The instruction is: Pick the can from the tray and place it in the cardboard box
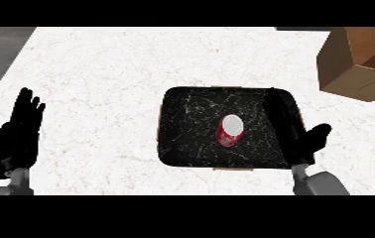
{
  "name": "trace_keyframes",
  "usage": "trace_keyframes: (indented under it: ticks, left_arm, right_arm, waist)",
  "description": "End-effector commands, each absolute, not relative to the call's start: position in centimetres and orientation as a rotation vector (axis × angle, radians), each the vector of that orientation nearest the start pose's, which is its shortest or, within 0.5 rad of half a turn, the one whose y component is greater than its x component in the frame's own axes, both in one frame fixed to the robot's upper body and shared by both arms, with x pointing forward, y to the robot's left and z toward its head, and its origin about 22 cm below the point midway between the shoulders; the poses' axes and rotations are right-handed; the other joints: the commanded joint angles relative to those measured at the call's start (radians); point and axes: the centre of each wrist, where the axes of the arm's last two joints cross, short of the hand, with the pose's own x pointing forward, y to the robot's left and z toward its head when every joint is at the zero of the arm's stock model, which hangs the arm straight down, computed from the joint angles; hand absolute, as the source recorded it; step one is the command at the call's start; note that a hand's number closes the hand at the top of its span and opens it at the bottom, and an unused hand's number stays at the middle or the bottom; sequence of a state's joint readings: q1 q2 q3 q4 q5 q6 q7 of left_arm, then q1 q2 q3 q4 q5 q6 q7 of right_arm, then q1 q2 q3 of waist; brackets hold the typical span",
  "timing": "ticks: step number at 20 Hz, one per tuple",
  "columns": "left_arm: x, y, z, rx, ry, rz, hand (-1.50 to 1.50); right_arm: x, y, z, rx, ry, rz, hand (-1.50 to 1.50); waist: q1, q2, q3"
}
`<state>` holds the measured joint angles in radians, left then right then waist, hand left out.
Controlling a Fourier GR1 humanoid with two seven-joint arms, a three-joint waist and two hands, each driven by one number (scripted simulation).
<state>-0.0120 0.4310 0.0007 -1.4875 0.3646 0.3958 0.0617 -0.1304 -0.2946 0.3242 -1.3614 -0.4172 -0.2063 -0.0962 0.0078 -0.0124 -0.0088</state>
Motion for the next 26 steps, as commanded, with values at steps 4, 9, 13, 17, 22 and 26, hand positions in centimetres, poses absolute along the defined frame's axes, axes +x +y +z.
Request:
trace_keyframes:
  ticks: [4,9,13,17,22,26]
  left_arm:
    - [26.8,30.9,6.5,0.301,-1.668,-0.156,0.0]
    - [27.6,29.1,7.5,0.168,-1.723,-0.451,0.0]
    - [28.4,27.2,7.1,0.13,-1.748,-0.503,0.0]
    - [28.1,28.6,6.7,0.134,-1.729,-0.518,0.0]
    - [28.4,27.0,6.7,0.095,-1.748,-0.526,0.0]
    - [28.3,27.2,7.5,0.098,-1.747,-0.543,0.0]
  right_arm:
    - [30.3,-24.3,11.2,0.052,-1.896,0.238,-1.5]
    - [30.9,-28.5,18.5,-0.293,-1.934,0.59,-1.5]
    - [29.9,-28.9,17.9,-0.304,-2.014,0.749,-1.5]
    - [27.8,-29.5,19.1,-0.359,-2.008,1.028,-1.5]
    - [27.8,-27.4,22.1,-0.474,-1.841,1.26,-1.5]
    - [26.5,-25.5,22.7,-0.543,-1.621,1.496,-1.5]
  waist:
    - [-0.062,-0.006,0.006]
    - [-0.069,0.004,0.004]
    - [-0.029,0.012,0.008]
    - [-0.029,0.009,0.008]
    - [-0.009,0.012,0.007]
    - [0.002,0.009,0.006]
